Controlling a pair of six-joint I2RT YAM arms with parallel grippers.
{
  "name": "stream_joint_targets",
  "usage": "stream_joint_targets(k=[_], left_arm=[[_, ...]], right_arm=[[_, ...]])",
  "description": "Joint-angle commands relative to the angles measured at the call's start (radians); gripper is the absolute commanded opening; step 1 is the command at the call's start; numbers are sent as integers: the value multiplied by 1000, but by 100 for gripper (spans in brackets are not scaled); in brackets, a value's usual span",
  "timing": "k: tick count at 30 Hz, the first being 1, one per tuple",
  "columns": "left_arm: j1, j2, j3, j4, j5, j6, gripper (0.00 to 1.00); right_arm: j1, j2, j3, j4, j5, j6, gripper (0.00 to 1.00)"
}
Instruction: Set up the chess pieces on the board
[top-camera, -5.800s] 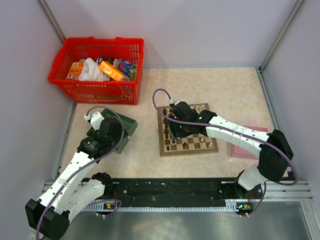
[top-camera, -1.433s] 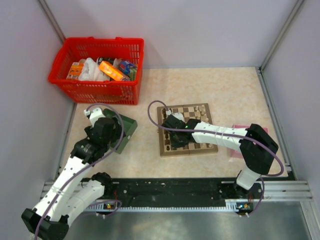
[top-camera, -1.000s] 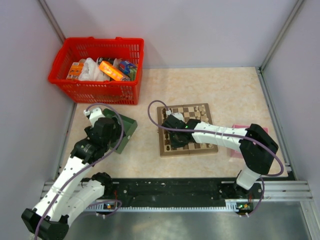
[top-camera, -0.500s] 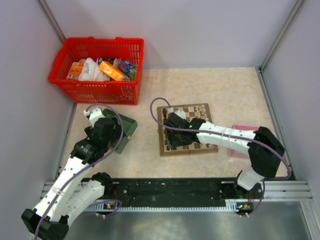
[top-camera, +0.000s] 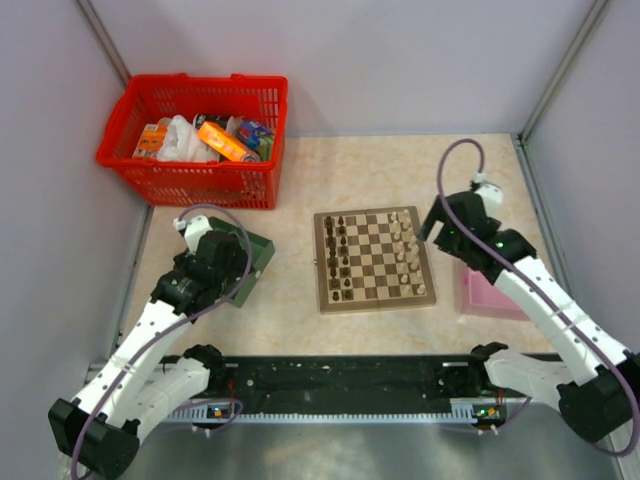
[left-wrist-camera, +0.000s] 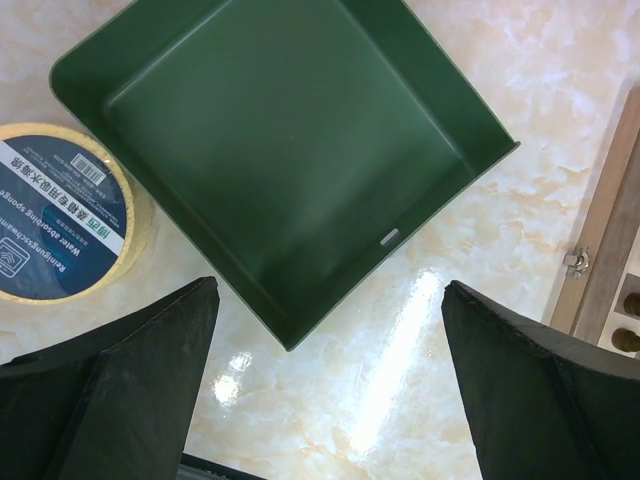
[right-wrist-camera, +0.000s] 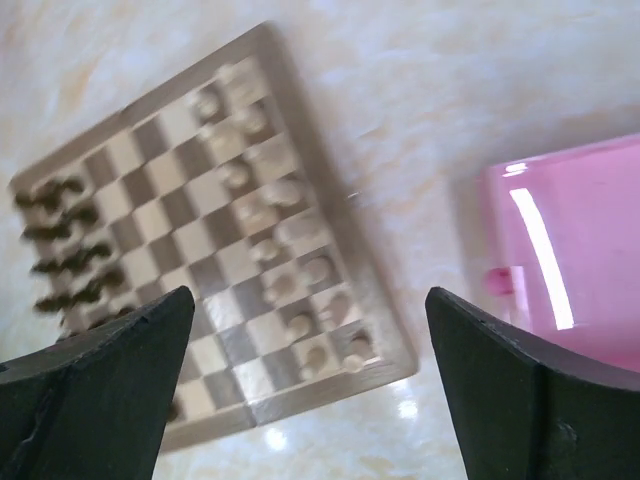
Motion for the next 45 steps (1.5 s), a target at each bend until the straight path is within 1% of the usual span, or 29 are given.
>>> stream_joint_targets(k=[1, 4, 6, 9, 11, 13, 15, 18, 20, 21, 25, 27, 33, 39, 42, 44, 45], left_arm=[[4, 6, 38, 46, -7, -12, 99], [4, 3, 40, 80, 12, 11, 99], [4, 2, 40, 87, 10, 12, 99], [4, -3, 21, 103, 7, 15, 99], [4, -7, 6, 127, 15, 11, 99], [4, -4, 3, 190, 67, 47, 99], [4, 22, 16, 222, 95, 78, 99], [7, 75, 50, 244, 41, 113, 99], [33, 106, 69, 268, 33, 156, 99], [61, 115, 73, 284, 53, 170, 99], [266, 115, 26, 391, 229, 149, 99], [324, 108, 10, 397, 230, 118, 99], [329, 5, -8, 374, 164, 110, 99], [329, -104, -71, 359, 92, 103, 99], [329, -125, -95, 371, 67, 118, 99], [329, -130, -103, 389, 72, 133, 99], [329, -133, -108, 397, 78, 135, 99]], right_arm=[[-216, -126, -83, 19, -12, -7, 99], [-384, -170, -147, 77, -123, -30, 99], [-485, -166, -169, 99, -223, -44, 99], [-606, -105, -169, 129, -450, -41, 99], [-613, -42, -155, 169, -559, -39, 99], [-613, -8, -138, 197, -614, -48, 99], [-613, -12, -134, 208, -580, -73, 99], [-614, -60, -135, 217, -452, -116, 99], [-613, -94, -134, 221, -380, -148, 99], [-613, -110, -135, 224, -353, -165, 99], [-613, -164, -153, 237, -262, -219, 99], [-613, -187, -169, 249, -231, -251, 99], [-613, -250, -238, 316, -150, -303, 99], [-610, -299, -328, 453, -148, -367, 99], [-584, -308, -364, 505, -96, -439, 99], [-568, -313, -390, 540, -34, -491, 99], [-533, -313, -400, 562, -14, -513, 99]])
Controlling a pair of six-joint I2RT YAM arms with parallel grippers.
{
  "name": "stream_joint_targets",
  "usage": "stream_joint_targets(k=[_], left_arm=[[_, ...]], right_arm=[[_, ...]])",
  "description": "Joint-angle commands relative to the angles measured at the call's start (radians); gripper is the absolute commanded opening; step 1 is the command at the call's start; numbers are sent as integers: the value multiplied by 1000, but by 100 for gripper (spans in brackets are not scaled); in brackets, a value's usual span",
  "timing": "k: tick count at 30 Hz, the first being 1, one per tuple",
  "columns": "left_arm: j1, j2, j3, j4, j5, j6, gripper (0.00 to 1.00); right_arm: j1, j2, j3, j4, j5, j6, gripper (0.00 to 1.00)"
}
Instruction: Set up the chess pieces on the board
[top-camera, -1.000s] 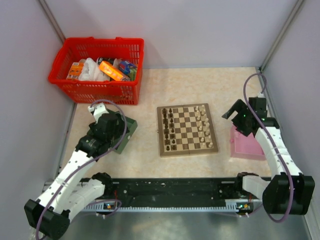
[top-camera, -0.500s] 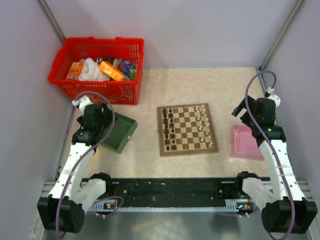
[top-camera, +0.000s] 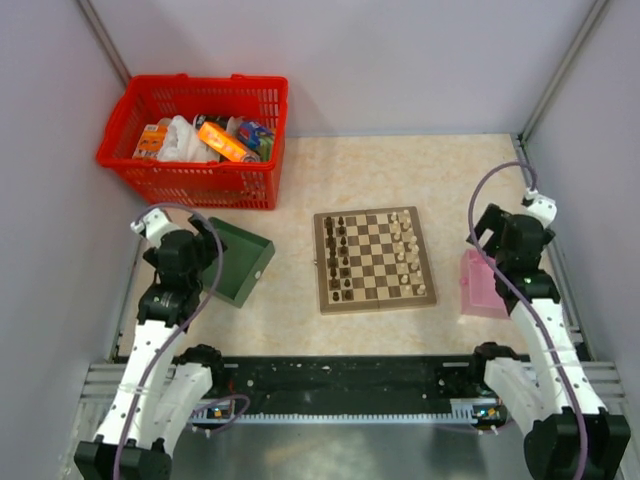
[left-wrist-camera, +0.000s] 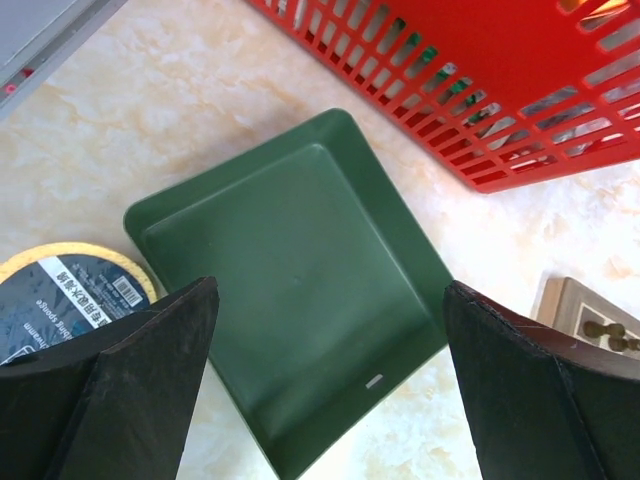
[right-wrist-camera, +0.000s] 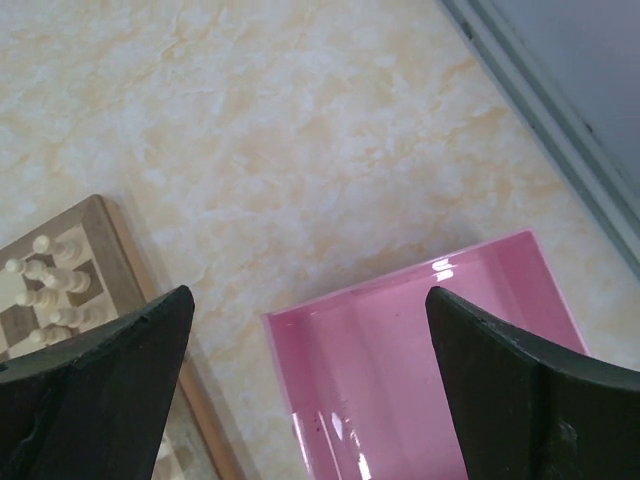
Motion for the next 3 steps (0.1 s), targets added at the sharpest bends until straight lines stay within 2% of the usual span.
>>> stream_joint_targets(k=[1, 3], left_arm=[[2, -12, -30, 81, -16, 20, 99], [0, -15, -44, 107, -27, 15, 99]], right_arm=[[66, -26, -39, 158, 137, -139, 99], [88, -24, -60, 192, 142, -157, 99]])
